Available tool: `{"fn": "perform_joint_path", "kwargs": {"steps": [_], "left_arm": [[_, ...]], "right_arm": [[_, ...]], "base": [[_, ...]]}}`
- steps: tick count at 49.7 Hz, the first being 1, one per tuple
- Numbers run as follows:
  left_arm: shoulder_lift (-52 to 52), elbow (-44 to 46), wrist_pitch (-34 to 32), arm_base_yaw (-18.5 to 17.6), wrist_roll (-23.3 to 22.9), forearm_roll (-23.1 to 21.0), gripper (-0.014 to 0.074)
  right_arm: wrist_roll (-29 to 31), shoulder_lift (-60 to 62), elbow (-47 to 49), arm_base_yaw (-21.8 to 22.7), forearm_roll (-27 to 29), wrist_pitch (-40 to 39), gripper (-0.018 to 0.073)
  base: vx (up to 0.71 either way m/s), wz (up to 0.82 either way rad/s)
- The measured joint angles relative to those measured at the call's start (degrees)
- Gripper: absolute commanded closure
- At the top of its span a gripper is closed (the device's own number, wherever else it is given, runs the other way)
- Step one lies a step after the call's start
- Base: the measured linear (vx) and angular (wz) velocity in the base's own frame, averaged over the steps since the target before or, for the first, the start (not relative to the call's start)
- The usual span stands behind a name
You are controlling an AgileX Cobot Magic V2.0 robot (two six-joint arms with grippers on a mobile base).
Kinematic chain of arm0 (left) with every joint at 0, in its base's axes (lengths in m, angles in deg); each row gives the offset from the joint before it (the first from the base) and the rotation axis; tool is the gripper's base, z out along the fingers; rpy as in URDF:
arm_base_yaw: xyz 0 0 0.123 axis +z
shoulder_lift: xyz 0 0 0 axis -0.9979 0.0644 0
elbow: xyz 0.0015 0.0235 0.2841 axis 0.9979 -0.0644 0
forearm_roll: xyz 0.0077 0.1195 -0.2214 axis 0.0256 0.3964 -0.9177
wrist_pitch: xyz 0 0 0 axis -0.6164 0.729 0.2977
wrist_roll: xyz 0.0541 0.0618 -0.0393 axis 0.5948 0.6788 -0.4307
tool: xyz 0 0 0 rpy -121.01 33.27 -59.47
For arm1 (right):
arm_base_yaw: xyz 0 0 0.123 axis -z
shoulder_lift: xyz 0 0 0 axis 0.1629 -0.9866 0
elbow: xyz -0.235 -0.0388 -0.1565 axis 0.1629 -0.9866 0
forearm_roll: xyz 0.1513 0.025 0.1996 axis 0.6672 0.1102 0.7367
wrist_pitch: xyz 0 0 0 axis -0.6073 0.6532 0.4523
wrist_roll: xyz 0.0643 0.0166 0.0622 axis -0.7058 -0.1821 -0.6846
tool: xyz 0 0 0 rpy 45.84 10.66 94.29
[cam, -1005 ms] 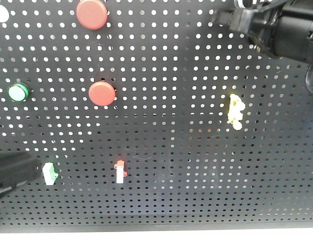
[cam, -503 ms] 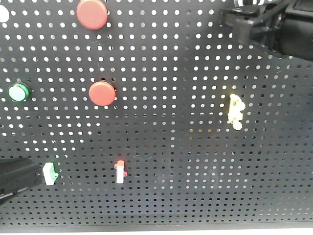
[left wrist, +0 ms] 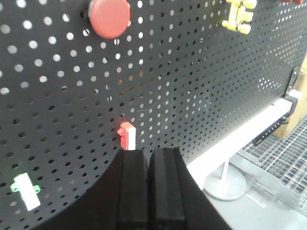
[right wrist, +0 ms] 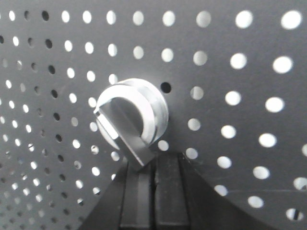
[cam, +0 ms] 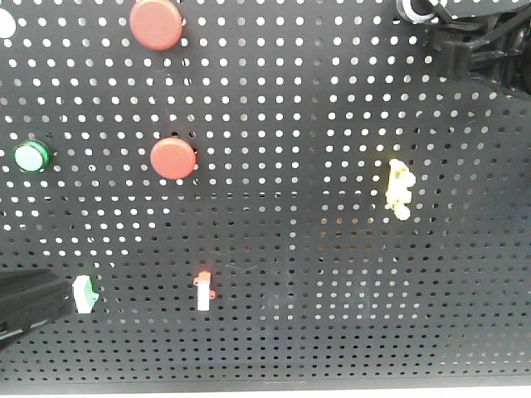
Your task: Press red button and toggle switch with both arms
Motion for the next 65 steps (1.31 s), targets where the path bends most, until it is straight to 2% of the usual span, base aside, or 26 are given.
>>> {"fn": "perform_joint_path", "kwargs": {"steps": [8,18,23,29,39,48,55,65], "left_arm": [[0.0,0.0,0.14,0.0,0.0,0.75,0.0595],[0.0,0.0,3.03,0.0,0.0,2.66,0.0595],[-0.17,-0.63,3.93,0.0,0.0,3.51,0.0595],[-2.93,-5.07,1.56,0.0,0.0,4.18,0.0595],[-16.24,-18.5,-1.38,0.0,-1.01,4.25,0.0595],[-27.23,-26.27,-1.53,0.0,-3.27,4.25,0.0595],[-29.53,-28.62,-3.62,0.0,-3.27,4.25,0.0595],[-29.53,-29.71,-1.54,0.0,-3.43,4.25,0.0595]], "right_arm": [[-2.86,1.49,0.0,0.06,-3.41,3.79,0.0562],[-12.13,6.84,-1.22,0.06,-15.83,8.72,0.0562],[-14.83,12.36,-7.1,0.1,-20.84,8.22,0.0562],[-15.45,22.53,-20.08,0.1,-24.67,4.96,0.0562],[-15.68,45.74,-42.28,0.1,-25.96,-0.01,0.0562],[-16.98,61.87,-55.82,0.1,-26.15,-0.33,0.0562],[-17.23,66.11,-62.19,0.1,-26.23,-3.75,0.0562],[-17.35,66.27,-65.85,0.1,-26.17,-4.6,0.0562]], "base": [[0.0,0.0],[0.0,0.0],[0.0,0.0],[0.0,0.0],[0.0,0.0],[0.0,0.0],[0.0,0.0],[0.0,0.0]]}}
